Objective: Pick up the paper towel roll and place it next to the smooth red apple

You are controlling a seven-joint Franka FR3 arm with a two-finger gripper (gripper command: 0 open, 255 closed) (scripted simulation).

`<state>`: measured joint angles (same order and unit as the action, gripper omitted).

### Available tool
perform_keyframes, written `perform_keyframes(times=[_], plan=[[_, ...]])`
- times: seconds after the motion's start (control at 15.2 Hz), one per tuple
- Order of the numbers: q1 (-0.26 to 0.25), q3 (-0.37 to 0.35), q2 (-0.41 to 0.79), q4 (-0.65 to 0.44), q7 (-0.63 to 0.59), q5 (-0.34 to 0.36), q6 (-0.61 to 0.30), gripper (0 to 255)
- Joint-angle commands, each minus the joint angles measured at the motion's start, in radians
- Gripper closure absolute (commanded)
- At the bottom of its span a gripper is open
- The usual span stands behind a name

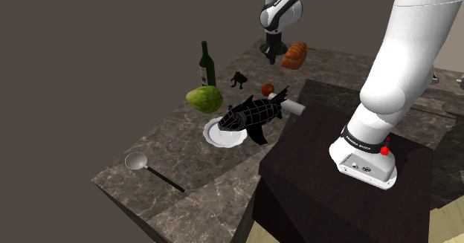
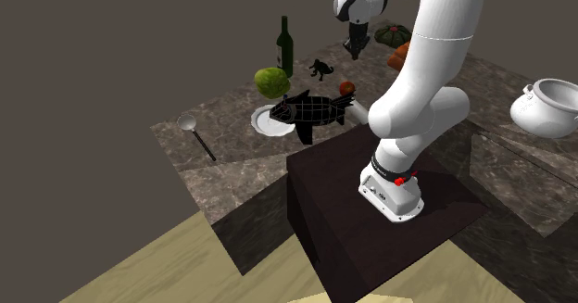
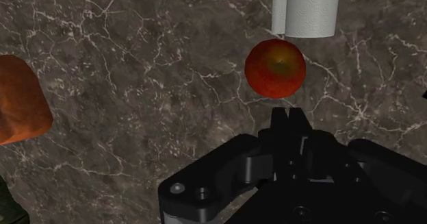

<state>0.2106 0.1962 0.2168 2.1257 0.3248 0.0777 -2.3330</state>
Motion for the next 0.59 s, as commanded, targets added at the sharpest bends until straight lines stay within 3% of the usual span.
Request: perform_keyframes(times=[0.0,0.26,0.33,0.53], plan=[[0.000,0.000,0.000,0.000,0.000,0.000,0.000,255],[0.000,0.000,0.000,0.000,0.000,0.000,0.000,255],[0.000,0.000,0.000,0.000,0.000,0.000,0.000,0],[0.006,0.003,-0.010,0.105,0.001,-0.006,-0.089,0]])
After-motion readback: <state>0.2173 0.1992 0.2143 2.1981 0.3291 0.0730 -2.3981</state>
